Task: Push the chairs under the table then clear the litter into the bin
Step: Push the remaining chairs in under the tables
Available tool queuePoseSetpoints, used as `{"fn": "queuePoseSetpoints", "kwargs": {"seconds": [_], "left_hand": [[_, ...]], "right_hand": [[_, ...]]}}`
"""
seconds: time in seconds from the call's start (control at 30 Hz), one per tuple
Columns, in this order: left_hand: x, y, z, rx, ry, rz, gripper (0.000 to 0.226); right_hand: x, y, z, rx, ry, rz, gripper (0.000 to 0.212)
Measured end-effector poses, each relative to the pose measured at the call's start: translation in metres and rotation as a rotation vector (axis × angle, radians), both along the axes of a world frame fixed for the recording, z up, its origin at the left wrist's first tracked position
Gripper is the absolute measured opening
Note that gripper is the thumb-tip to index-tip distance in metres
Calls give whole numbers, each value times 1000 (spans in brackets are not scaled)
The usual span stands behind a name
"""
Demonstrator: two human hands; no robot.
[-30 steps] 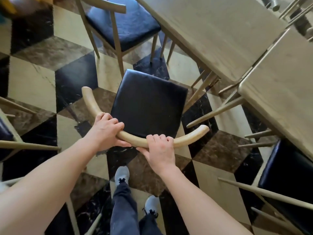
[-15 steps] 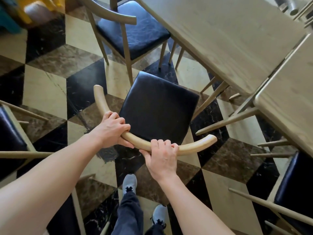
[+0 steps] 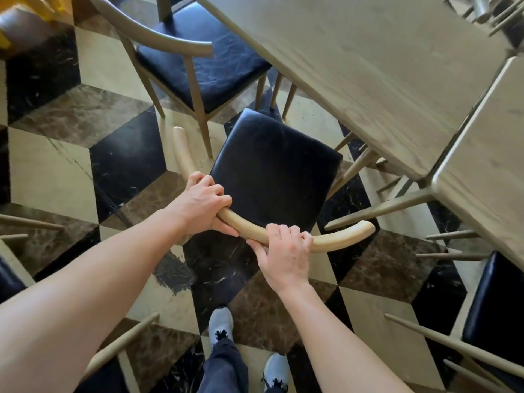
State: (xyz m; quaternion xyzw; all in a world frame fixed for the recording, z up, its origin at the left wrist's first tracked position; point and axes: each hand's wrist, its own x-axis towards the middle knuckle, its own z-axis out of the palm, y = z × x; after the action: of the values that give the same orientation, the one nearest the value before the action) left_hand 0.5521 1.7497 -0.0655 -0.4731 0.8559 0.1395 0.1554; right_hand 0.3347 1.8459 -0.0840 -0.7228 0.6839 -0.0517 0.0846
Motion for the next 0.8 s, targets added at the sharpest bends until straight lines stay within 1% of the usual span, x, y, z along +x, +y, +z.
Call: {"fn": "queuePoseSetpoints", "kwargs": {"seconds": [0.1,0.2,0.37,0.47,0.8], "left_hand": [[3,-25,-4,-33,12,-39,85],[5,-48,-4,-31,27,-70,88],[5,-86,-2,-22,26,-115,74],[6,-105,-3,-30,27,-134,71],[19,-163,4,42,-39,-209,88]], "right_hand": [[2,-21,-1,14,-11,-20,40],[8,-39,-1,24,7,-46,40],[15,-67,0,4,24,-88,37],[18,-81,0,3,35,-103,38],[48,-119,0,-15,17,-179,37]]}}
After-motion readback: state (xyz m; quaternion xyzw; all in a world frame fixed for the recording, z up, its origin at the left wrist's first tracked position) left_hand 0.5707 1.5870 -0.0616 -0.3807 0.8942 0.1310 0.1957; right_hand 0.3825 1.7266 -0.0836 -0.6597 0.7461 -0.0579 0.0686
